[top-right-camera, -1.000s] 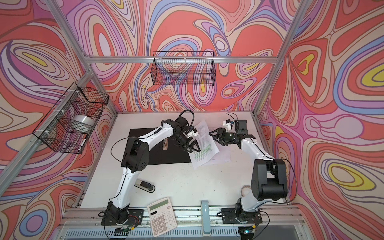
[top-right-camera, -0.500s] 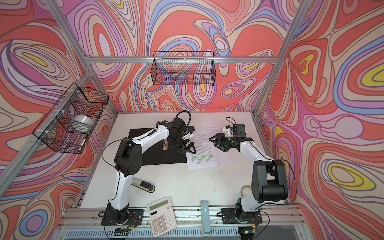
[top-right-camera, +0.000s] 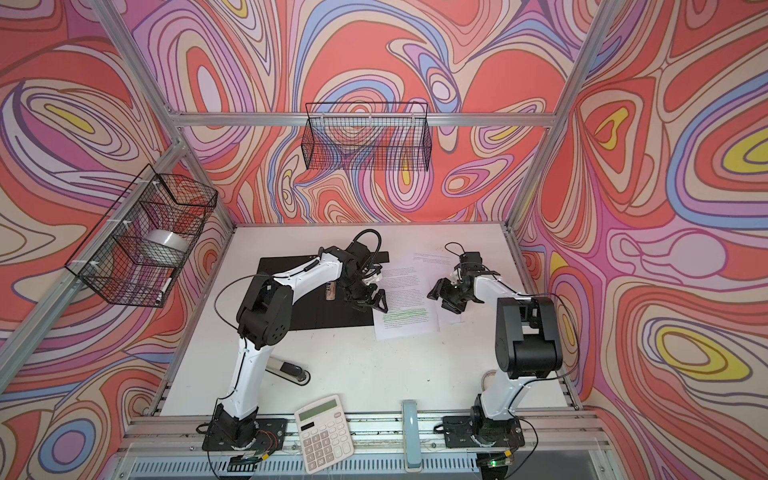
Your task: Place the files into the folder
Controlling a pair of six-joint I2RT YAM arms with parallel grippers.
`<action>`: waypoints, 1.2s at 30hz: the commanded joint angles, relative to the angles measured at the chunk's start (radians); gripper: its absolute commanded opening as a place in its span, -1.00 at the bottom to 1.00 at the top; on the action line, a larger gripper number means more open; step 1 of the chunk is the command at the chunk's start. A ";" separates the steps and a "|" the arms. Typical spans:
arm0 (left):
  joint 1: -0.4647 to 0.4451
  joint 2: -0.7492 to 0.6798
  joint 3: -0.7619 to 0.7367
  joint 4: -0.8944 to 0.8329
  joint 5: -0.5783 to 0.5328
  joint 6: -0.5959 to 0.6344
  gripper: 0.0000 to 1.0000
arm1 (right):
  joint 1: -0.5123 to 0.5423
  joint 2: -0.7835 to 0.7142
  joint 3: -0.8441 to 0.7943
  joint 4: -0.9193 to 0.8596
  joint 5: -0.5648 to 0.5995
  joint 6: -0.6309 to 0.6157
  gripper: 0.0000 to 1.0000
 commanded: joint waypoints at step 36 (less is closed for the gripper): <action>-0.006 0.133 0.145 -0.076 0.129 0.021 0.76 | 0.018 -0.027 -0.016 0.235 -0.430 0.089 0.27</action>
